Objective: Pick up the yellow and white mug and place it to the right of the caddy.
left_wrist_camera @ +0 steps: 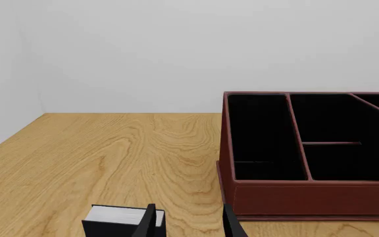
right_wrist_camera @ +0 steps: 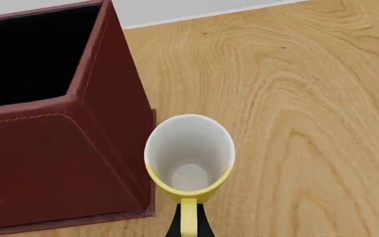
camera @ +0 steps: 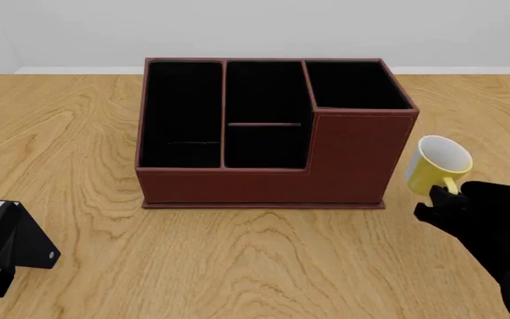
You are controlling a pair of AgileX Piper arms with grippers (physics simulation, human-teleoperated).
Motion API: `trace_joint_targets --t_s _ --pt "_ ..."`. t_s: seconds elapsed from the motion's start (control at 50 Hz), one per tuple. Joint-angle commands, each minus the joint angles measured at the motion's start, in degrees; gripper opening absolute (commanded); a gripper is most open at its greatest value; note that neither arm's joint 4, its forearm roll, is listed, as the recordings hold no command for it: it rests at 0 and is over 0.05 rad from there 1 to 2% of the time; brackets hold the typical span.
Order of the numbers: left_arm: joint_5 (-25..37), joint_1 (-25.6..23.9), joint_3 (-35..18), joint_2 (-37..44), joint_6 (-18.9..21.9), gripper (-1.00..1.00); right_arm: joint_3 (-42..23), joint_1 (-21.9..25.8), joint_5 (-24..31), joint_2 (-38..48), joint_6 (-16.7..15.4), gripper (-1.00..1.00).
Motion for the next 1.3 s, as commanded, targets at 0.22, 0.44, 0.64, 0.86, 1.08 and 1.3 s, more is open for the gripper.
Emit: trace_joint_targets --t_s 0.22,0.44,0.64,0.86,1.08,1.3 --pt "0.00 0.00 0.00 0.00 0.00 1.00 0.12 0.02 -5.91 6.43 1.62 -1.00" --pt "0.00 0.00 0.00 0.00 0.00 1.00 0.75 -0.09 -9.83 10.34 2.23 -1.00" --pt "0.00 0.00 0.00 0.00 0.00 1.00 0.73 0.16 -12.50 13.54 2.78 -1.00" --pt "0.00 0.00 0.00 0.00 0.00 1.00 0.60 0.08 -12.80 14.52 2.81 -1.00" --pt "0.00 0.00 0.00 0.00 0.00 1.00 0.25 0.21 -12.87 15.33 2.76 -1.00" --pt "0.00 0.00 0.00 0.00 0.00 1.00 -0.06 0.34 -13.25 16.71 3.04 -1.00"
